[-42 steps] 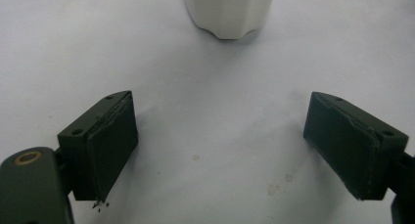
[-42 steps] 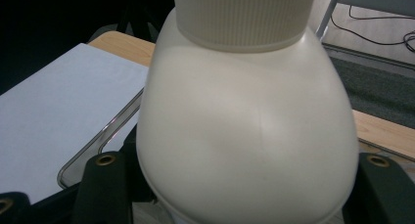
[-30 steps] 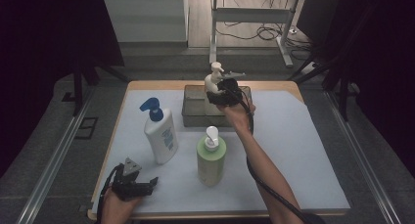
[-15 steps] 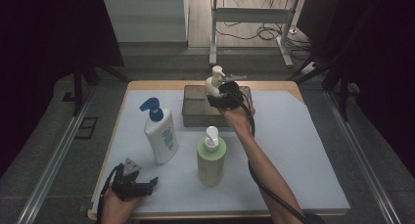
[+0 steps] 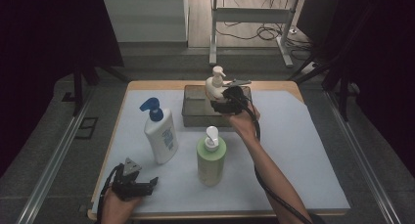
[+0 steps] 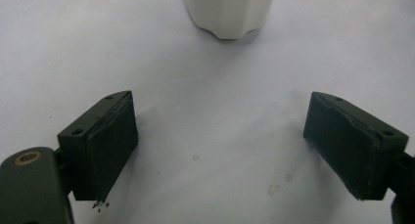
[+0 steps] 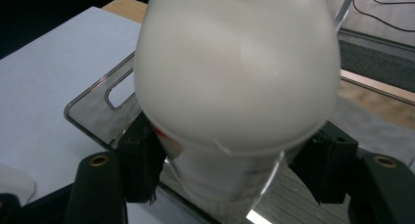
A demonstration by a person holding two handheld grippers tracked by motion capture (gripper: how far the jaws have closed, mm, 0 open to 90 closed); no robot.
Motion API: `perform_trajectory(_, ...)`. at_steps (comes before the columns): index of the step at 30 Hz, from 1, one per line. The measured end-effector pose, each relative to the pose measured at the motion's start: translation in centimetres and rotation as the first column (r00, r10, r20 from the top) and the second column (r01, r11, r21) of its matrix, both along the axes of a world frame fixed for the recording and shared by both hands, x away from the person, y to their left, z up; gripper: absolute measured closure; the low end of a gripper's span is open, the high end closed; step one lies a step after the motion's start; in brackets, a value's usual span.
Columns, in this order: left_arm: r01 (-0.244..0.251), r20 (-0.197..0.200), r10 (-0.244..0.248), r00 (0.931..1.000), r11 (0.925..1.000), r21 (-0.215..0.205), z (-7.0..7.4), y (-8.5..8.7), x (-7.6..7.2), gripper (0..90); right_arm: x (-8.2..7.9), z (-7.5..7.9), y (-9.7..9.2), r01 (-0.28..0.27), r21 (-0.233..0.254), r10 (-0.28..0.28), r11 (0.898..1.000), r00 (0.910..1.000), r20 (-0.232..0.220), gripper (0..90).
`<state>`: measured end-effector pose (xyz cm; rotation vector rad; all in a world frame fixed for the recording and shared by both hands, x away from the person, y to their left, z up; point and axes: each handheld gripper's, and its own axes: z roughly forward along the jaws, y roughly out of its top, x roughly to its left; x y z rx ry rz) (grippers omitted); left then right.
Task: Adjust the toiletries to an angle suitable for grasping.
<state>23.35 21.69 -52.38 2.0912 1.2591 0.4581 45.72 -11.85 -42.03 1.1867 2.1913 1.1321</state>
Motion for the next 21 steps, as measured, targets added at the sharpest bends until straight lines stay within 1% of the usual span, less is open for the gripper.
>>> perform_trajectory(2, 0.0, 0.0, 0.0, 1.0, 1.0, 0.0, 0.0, 0.0, 0.0, 12.3, -0.1, 0.0, -0.1, -0.003, -0.004, 0.003, 1.0, 1.0, 0.003, 34.6)
perform_trajectory(3, 0.0, 0.0, 0.0, 1.0, 1.0, 0.0, 0.0, 0.0, 0.0, 12.3, -0.3, 0.1, -0.2, -0.005, -0.013, 0.005, 1.0, 1.0, 0.007, 34.9)
perform_trajectory(7, 0.0, 0.0, 0.0, 1.0, 1.0, 0.0, 0.0, 0.0, 0.0, 12.3, -0.7, 0.0, -0.5, -0.008, -0.005, 0.008, 1.0, 1.0, 0.003, 35.5)
perform_trajectory(10, 0.0, 0.0, 0.0, 1.0, 1.0, 0.0, 0.0, 0.0, 0.0, 12.4, -1.0, 0.0, -0.7, -0.011, -0.009, 0.011, 1.0, 0.9999, 0.004, 36.1)
perform_trajectory(13, 0.0, 0.0, 0.0, 1.0, 1.0, -0.001, 0.0, 0.0, 0.0, 12.4, -1.5, -0.1, -1.2, -0.016, -0.008, 0.016, 1.0, 0.9999, 0.002, 38.5)
perform_trajectory(19, 0.0, 0.0, 0.0, 1.0, 1.0, -0.001, 0.0, 0.0, 0.0, 12.3, -2.1, -0.1, -2.2, -0.019, -0.002, 0.019, 1.0, 0.9998, -0.001, 40.4)
perform_trajectory(21, -0.001, 0.0, 0.001, 1.0, 1.0, 0.0, 0.0, 0.0, 0.0, 12.3, -2.3, -0.2, -2.8, -0.017, -0.002, 0.017, 1.0, 0.9998, -0.009, 42.4)
